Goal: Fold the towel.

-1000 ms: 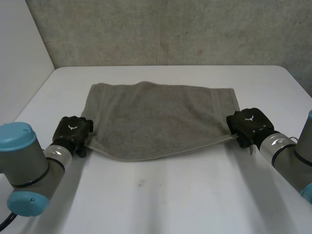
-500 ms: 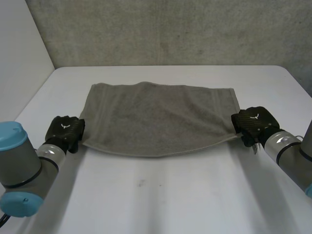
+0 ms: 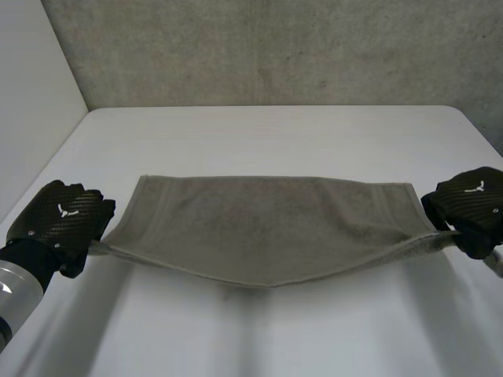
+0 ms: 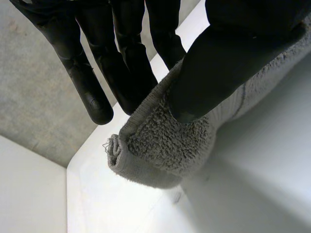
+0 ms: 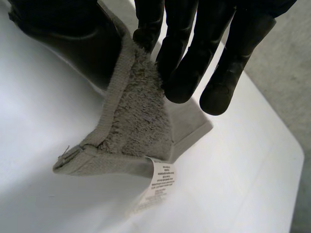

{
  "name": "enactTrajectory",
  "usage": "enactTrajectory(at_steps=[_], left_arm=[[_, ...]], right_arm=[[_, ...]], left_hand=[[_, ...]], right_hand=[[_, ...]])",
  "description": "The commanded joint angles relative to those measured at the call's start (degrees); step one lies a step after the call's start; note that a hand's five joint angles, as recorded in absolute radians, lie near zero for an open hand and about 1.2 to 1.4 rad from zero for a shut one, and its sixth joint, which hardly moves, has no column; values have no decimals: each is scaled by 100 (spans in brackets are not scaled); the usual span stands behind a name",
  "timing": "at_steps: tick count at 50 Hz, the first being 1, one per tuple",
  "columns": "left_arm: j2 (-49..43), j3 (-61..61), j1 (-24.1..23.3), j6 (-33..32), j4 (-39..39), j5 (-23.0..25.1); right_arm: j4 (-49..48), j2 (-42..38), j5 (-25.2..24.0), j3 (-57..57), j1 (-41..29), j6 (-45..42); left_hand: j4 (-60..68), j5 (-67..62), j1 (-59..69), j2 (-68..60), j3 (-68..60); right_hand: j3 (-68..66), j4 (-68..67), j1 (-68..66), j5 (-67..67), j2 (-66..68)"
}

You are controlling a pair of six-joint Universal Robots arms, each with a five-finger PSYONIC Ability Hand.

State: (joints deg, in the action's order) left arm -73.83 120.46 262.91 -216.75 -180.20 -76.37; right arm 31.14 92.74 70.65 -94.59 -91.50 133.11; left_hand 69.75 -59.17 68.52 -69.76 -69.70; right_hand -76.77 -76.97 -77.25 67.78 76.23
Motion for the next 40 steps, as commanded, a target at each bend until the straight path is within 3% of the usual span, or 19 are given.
enactTrajectory(at_steps=[1, 7, 10, 12, 14, 17, 24, 31, 40], left_arm=[[-367, -189, 41, 37, -269, 245], [-1397, -629, -73, 54, -1009, 201], [-2597, -1391, -239, 54, -1403, 122], [-3028, -1716, -345, 45, -1457, 61], [-3749, -2366, -529, 19, -1483, -71], [-4113, -2721, -574, 28, -1492, -150], [-5701, -4520, -653, 1, -1510, -449], [-6353, -5417, -732, 1, -1501, -484], [-6951, -6245, -767, 10, -1457, -554]], right_arm=[[-396, -237, -262, 28, 27, -40], [-1450, -1361, -218, 334, -35, -172], [-1716, -1628, -218, 468, -43, -181], [-2320, -2449, -166, 966, -78, -181], [-2506, -2854, -96, 1264, -174, -181], [-2744, -3506, -113, 1801, -324, -181], [-3044, -4546, -86, 2770, -386, -102], [-3061, -5449, -51, 3692, -439, -101], [-3088, -5758, -95, 4106, -456, -93]], left_hand=[[1025, -1083, 1148, -1024, -1030], [1025, -1083, 1148, -1024, -1030], [1025, -1083, 1148, -1024, -1030], [1025, -1083, 1148, -1024, -1030], [1025, -1083, 1148, -1024, -1030], [1025, -1083, 1148, -1024, -1030], [1025, -1083, 1148, -1024, -1030], [1025, -1083, 1148, -1024, -1030], [1025, -1083, 1148, -1024, -1030]], right_hand=[[-323, -303, -275, 222, 377], [-323, -303, -275, 222, 377], [-323, -303, -275, 222, 377], [-323, -303, -275, 222, 377], [-323, -303, -275, 222, 377], [-323, -303, -275, 222, 377], [-323, -303, -275, 222, 377], [-323, -303, -275, 222, 377], [-323, -303, -275, 222, 377]])
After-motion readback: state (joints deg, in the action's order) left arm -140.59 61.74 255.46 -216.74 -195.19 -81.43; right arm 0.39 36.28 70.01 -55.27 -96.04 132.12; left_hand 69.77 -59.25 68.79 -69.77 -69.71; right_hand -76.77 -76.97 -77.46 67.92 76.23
